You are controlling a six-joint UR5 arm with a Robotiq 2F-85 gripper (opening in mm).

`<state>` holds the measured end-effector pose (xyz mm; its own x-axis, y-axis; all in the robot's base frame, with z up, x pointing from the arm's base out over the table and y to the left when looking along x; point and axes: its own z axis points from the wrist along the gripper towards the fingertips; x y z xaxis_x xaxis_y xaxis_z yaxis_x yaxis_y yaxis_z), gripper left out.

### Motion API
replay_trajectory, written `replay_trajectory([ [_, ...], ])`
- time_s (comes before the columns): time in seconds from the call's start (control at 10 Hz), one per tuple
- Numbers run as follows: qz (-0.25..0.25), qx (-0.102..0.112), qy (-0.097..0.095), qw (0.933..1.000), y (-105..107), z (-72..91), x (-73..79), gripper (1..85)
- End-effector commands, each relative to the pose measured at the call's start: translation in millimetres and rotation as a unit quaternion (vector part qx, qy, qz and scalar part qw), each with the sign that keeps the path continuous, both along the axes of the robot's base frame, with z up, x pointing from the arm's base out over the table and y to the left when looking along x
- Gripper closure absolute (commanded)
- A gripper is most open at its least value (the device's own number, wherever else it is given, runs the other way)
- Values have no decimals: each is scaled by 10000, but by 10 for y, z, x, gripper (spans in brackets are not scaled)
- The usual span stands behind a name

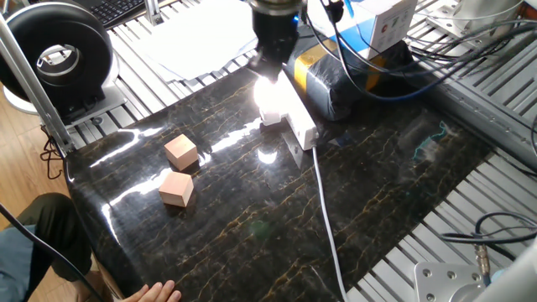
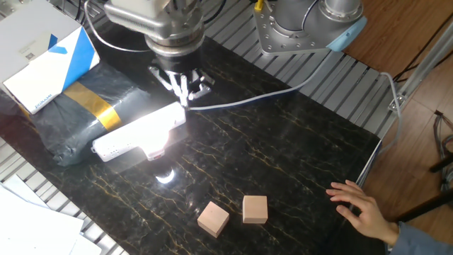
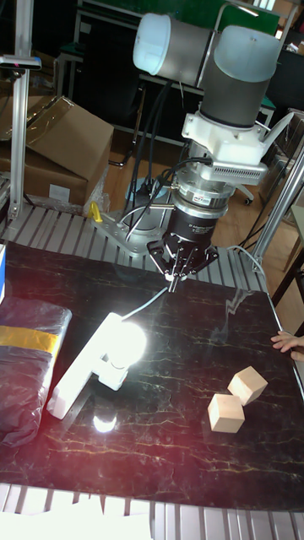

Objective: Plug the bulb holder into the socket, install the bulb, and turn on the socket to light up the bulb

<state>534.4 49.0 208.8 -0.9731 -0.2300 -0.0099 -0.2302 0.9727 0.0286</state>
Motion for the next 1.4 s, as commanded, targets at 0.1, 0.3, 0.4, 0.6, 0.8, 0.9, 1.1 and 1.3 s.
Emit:
replay_trajectory([
  [0.1,-210,170,-88,9996,87,147,219,847],
  [0.3,-211,90,87,9997,45,193,146,847],
  [0.4,-219,74,110,9997,21,243,144,847],
  [0.6,-288,182,77,9994,33,298,172,847],
  [0.8,-350,159,63,9992,46,309,197,847],
  [0.9,-394,149,126,9990,94,334,185,847],
  [1.1,-400,94,170,9990,122,348,189,847],
  [1.3,-294,96,136,9994,61,310,206,847],
])
